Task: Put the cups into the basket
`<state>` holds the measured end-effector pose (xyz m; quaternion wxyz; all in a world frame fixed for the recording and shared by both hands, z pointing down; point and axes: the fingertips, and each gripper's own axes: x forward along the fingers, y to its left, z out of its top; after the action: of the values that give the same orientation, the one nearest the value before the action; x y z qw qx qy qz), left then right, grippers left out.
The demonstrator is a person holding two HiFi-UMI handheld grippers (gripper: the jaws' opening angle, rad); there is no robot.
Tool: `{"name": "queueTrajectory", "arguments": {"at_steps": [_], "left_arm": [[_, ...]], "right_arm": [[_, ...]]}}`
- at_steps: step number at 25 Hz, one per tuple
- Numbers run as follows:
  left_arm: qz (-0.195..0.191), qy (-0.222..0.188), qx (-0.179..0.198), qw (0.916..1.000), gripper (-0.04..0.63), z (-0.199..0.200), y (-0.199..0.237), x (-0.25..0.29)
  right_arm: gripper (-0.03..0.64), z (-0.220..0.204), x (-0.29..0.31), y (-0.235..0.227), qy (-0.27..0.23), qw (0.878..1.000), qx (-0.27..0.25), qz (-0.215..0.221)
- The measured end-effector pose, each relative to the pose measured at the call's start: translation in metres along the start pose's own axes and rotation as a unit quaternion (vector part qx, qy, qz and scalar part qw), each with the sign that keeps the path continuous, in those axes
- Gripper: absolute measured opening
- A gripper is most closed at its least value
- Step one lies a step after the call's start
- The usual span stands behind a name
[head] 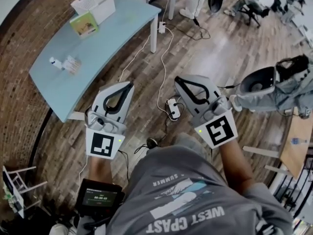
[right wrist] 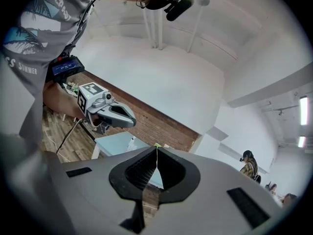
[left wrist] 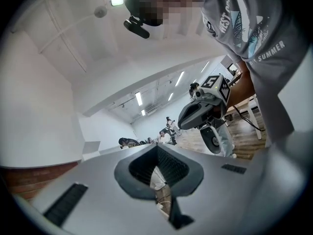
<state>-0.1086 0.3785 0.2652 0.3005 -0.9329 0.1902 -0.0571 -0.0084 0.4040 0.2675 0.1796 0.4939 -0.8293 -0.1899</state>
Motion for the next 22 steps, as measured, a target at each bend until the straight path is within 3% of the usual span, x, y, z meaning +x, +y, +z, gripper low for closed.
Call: {"name": "queueTrajectory", "arguments": {"at_steps": [4, 22], "left_arm": [[0.001, -0.004, -0.001, 1.0000, -0.002, -0.004, 0.010, 0.012], [0.033, 0.051, -0.003, 0.9982, -0.002, -0.018, 0.010, 0.144]], "right_arm": [[0.014, -0.005, 0.009, -0.015, -0.003, 1.000, 0.003, -0.002], [0.014, -0.085, 0.022, -0.129, -0.032, 0.998, 0.007, 0.054]]}}
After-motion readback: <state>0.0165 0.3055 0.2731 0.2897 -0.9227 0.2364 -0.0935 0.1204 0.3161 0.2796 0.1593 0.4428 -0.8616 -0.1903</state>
